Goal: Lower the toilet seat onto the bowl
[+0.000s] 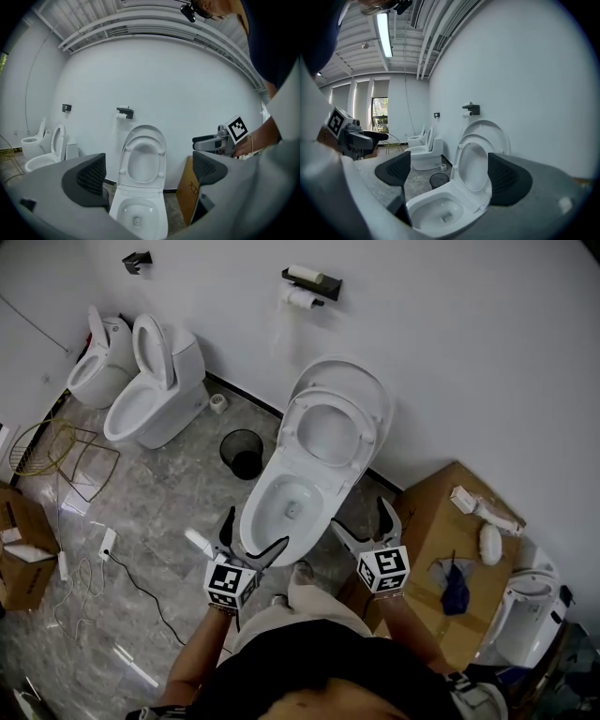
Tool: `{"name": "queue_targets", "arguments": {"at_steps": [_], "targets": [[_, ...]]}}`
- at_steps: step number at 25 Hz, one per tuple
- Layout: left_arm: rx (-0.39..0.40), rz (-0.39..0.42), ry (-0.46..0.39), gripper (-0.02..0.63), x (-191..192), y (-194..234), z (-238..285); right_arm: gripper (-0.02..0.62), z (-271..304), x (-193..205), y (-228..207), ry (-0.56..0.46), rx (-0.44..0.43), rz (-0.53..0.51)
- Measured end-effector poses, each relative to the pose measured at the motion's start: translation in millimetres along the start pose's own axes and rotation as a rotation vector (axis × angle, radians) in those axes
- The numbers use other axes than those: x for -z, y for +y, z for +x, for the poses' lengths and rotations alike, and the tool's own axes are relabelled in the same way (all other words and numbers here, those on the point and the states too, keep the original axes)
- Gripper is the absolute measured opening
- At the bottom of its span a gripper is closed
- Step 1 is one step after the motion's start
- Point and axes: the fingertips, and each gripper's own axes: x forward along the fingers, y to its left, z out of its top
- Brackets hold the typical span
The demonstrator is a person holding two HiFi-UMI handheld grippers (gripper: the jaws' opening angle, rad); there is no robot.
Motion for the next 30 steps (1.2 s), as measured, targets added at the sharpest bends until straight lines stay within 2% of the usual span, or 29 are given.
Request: {"name": "queue_targets", "arguments": {"at_steps": [8, 13, 26, 30], "targets": [[0.01, -0.034, 0.041, 0.572, 4, 7, 56, 0.509, 29, 2, -38, 0.013, -0.003, 0.01], [-0.01, -0.013, 0.037, 0.572, -2, 20, 90, 0.509, 49, 4, -58, 0.027, -0.02, 0.009], [0.01, 0.012, 0.058, 0.572, -19, 49, 165, 0.508, 99, 6, -109, 0.048, -0.042, -0.013], [0.034, 0.022, 0.077, 0.572, -12, 55, 182, 0.5, 118, 6, -130, 0.052, -0.05, -0.029]]}}
